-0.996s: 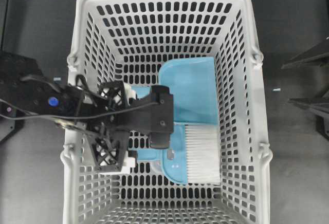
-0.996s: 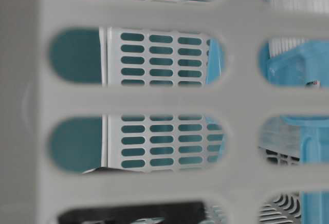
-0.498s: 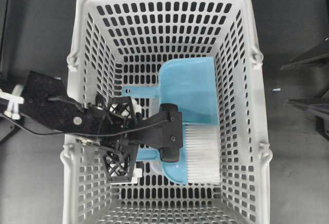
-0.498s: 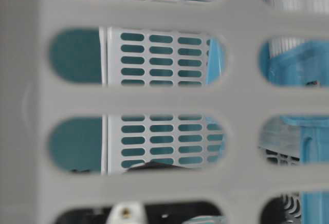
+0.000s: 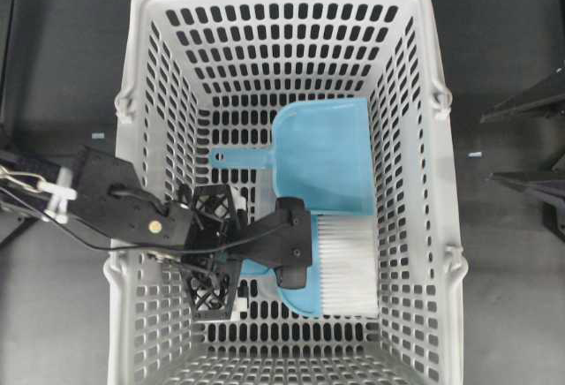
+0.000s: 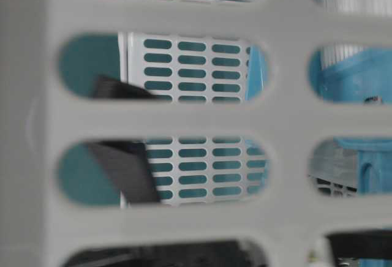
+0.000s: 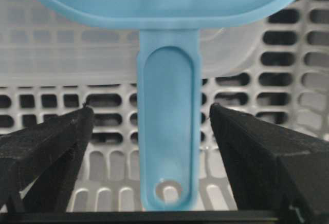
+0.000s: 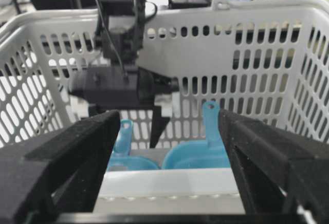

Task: Pick up the hand brush from the shopping basket with the left arm.
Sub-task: 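Lower the open left gripper around the brush handle and close it, then lift the gripped brush upward out of the basket with the left gripper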

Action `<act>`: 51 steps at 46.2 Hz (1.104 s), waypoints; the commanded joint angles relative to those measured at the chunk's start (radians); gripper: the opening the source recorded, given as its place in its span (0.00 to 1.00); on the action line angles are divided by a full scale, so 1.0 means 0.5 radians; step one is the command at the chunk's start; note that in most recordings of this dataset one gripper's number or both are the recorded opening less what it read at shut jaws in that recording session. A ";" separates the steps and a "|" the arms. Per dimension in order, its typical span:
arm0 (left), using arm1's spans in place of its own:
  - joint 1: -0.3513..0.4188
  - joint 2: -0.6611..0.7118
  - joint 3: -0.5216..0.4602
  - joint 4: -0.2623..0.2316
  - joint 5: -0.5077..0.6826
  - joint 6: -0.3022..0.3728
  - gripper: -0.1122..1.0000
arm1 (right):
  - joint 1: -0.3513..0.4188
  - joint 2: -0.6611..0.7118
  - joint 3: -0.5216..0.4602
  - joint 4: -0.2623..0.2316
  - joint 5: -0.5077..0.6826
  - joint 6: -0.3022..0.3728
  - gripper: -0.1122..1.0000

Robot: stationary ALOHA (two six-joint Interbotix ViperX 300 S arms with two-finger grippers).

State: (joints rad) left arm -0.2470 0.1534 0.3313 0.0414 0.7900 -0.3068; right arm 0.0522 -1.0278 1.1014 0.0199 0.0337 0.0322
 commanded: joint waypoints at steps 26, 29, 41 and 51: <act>-0.006 0.061 -0.006 0.006 -0.123 0.009 0.90 | 0.003 0.009 -0.006 0.006 -0.040 0.003 0.77; -0.015 0.061 -0.015 0.006 -0.126 0.015 0.85 | 0.003 0.009 -0.006 0.006 -0.037 0.006 0.77; -0.052 0.049 -0.025 0.006 -0.132 0.021 0.30 | 0.003 0.009 0.000 0.006 -0.049 0.006 0.77; -0.052 0.015 -0.034 0.006 -0.132 0.028 0.31 | 0.003 0.009 0.012 0.009 -0.101 0.006 0.77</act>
State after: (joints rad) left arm -0.2700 0.1887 0.3344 0.0414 0.7302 -0.2961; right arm 0.0506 -1.0278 1.1152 0.0199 0.0031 0.0337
